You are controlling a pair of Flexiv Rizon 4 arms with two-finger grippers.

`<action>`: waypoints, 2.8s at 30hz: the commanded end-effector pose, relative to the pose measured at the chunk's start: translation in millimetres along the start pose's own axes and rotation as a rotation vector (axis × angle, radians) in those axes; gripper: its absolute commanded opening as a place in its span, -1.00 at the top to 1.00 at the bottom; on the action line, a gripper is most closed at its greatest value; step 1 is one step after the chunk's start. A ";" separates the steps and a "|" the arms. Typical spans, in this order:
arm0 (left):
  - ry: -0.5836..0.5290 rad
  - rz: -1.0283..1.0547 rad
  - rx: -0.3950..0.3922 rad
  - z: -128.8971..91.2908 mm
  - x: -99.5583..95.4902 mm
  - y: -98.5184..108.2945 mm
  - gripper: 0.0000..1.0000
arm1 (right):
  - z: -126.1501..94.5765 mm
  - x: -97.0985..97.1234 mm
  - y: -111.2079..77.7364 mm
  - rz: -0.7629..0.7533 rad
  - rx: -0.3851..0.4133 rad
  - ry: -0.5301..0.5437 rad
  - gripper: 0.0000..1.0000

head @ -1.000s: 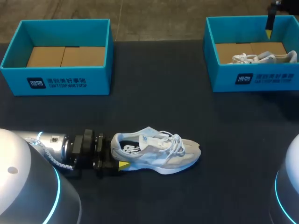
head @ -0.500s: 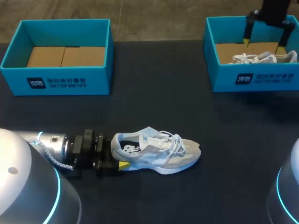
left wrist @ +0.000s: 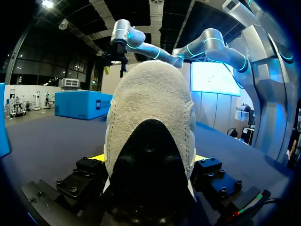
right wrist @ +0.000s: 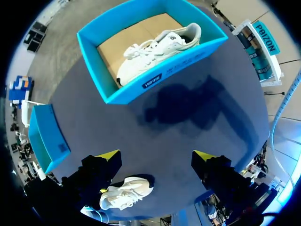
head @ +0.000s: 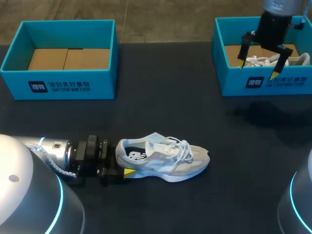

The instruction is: Take the shoe out of the shoebox, open the shoe tongue, remove and reinsert the insole, then place the shoe into the shoebox

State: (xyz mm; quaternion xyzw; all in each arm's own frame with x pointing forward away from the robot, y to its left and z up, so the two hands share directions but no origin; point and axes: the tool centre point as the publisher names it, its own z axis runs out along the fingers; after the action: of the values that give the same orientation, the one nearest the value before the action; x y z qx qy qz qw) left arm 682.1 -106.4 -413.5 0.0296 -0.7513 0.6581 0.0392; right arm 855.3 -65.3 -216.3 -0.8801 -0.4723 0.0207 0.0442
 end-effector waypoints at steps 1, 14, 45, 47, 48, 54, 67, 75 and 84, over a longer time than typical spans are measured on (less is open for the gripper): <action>-0.004 0.001 0.000 0.0 1.9 -0.8 1.00 | -0.1 -0.6 0.4 0.000 0.001 0.003 -1.00; -0.004 0.001 0.000 0.0 1.9 -0.8 1.00 | 41.0 25.8 -58.1 -0.113 -0.059 -0.006 -1.00; -0.004 0.001 0.000 0.0 1.9 -0.8 1.00 | 85.0 85.2 -188.3 -0.256 -0.123 -0.024 -1.00; -0.004 0.001 0.000 0.0 1.9 -0.8 1.00 | 93.2 95.6 -208.6 -0.267 -0.130 -0.041 -1.00; -0.004 0.001 0.000 0.0 1.9 -0.8 1.00 | 96.3 98.7 -215.5 -0.271 -0.128 -0.044 -1.00; -0.004 0.001 0.000 0.0 1.9 -0.8 1.00 | 104.9 111.5 -237.4 -0.283 -0.100 -0.041 -1.00; -0.004 0.001 0.000 0.0 1.9 -0.8 1.00 | 108.3 115.7 -244.4 -0.284 -0.120 -0.051 -1.00; -0.004 0.001 0.000 0.0 1.9 -0.8 1.00 | 120.2 139.3 -286.5 -0.293 -0.169 -0.118 -1.00; -0.004 0.001 0.000 0.0 1.9 -0.8 1.00 | 128.2 158.1 -312.8 -0.295 -0.218 -0.226 -1.00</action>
State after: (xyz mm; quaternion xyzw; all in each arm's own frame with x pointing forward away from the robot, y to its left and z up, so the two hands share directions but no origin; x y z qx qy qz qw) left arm 681.6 -106.3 -412.7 0.0297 -0.7517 0.6577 0.0391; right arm 681.9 199.2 -307.6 -0.7538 -0.6565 0.0263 -0.0044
